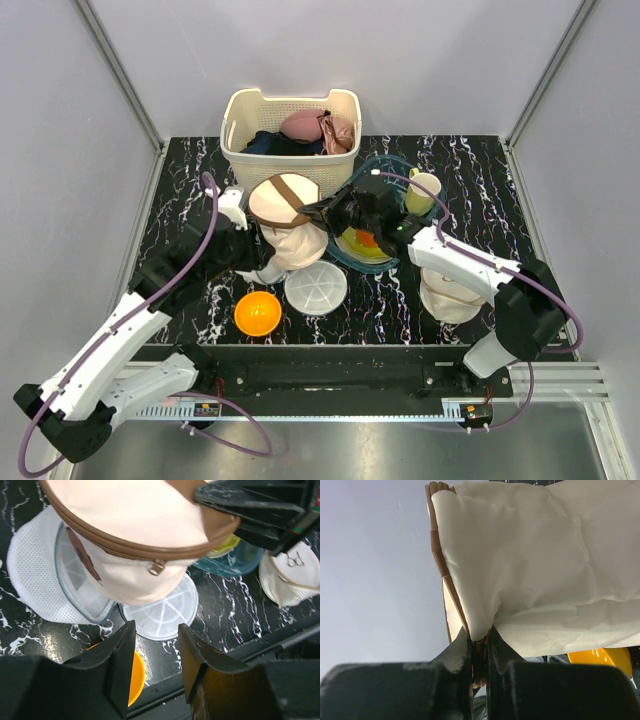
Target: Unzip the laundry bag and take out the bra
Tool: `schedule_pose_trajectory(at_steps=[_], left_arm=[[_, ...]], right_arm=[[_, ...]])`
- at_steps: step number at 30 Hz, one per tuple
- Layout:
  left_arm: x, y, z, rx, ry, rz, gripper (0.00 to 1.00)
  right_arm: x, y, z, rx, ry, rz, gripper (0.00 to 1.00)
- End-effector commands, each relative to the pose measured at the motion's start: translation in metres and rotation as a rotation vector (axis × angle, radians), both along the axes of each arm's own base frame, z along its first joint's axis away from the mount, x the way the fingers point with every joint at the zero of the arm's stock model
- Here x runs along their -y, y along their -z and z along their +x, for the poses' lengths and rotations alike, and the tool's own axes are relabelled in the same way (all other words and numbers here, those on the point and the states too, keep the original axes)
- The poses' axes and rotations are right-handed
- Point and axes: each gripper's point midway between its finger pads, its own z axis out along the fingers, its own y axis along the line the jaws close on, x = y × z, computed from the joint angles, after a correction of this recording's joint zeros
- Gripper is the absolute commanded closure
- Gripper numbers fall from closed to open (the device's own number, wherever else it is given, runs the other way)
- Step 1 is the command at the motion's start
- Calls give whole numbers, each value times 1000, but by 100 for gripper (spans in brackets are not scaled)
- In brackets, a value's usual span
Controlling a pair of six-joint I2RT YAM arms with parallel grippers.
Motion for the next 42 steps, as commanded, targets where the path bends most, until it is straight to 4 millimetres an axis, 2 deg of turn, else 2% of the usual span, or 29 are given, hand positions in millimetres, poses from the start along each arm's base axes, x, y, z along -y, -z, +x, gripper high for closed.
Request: schedule_pose_trajectory(at_steps=[1, 5, 11, 15, 22, 33, 38, 42], left_arm=[[-8, -29, 28, 111, -135, -19, 59], [-1, -26, 38, 112, -144, -18, 59], [12, -29, 42, 113, -116, -54, 58], [11, -26, 48, 113, -148, -47, 59], [5, -25, 59, 136, -215, -38, 67], [12, -30, 67, 153, -219, -67, 67], [9, -30, 69, 157, -241, -65, 76], [6, -37, 68, 175, -252, -76, 74]], right_arm=[[-4, -52, 10, 96, 24, 109, 100], [-5, -52, 11, 98, 22, 113, 100], [-7, -49, 12, 93, 22, 117, 100], [-9, -48, 11, 93, 11, 124, 100], [-8, -50, 8, 95, 7, 138, 100], [-12, -47, 8, 90, -7, 156, 100], [-12, -46, 7, 90, -13, 158, 100], [-12, -45, 7, 93, -16, 161, 100]])
